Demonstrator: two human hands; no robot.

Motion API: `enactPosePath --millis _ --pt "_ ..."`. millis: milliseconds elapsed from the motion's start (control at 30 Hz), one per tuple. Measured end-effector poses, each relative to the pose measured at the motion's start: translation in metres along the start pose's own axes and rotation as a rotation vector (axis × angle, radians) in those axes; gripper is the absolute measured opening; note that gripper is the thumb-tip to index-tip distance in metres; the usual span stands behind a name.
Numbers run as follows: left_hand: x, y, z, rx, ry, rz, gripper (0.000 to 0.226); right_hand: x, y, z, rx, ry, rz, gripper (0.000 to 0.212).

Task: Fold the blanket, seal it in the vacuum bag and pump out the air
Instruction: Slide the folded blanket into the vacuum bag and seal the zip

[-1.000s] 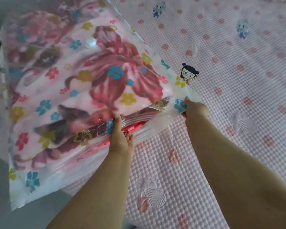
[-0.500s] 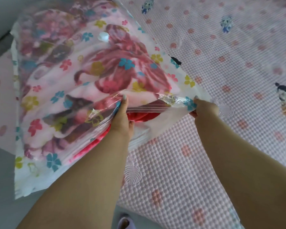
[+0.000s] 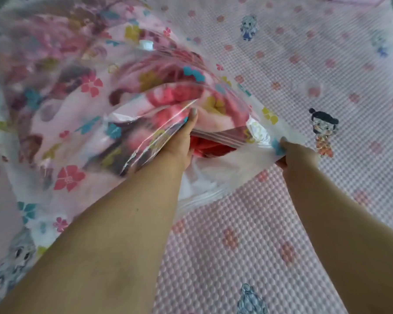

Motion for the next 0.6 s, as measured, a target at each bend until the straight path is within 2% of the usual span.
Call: enactPosePath --millis 67,267,333,400,467,533,600 --pt "0.017 0.032 -0.013 0.065 -0.034 -0.057 0.032 -0.003 -0.035 -0.005 -0.026 0.003 -0.035 0.029" --pt "0.054 0.117 -0.027 0.239 -0.142 -0.205 0.064 -0.026 -0.123 -0.005 -0.168 0.019 -0.205 0.046" --pt "0.063 0.132 -0.023 0.295 -0.163 -0.242 0.085 -0.035 -0.145 0.0 -0.157 -0.011 -0.187 0.032" --pt "0.07 0.138 -0.014 0.357 -0.189 -0.263 0.116 -0.052 -0.161 0.01 -0.16 -0.024 -0.204 0.017" --pt "0.075 0.137 -0.003 0.417 -0.205 -0.315 0.13 -0.072 -0.173 0.023 -0.241 -0.011 -0.255 0.031" --pt "0.079 0.128 0.007 0.429 -0.203 -0.322 0.119 -0.09 -0.173 0.033 -0.296 0.026 -0.349 0.04" --pt "0.082 0.114 0.02 0.405 -0.179 -0.292 0.085 -0.104 -0.17 0.04 -0.324 0.035 -0.384 0.037"
Point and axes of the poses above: each hand's wrist, its own z-axis away from the middle knuckle, its own y-axis out of the palm, x = y × z, the point moved 8 cm from there along -z, towards the middle knuckle, and after that the axes turned 11 degrees about x, right-handed, at the moved point
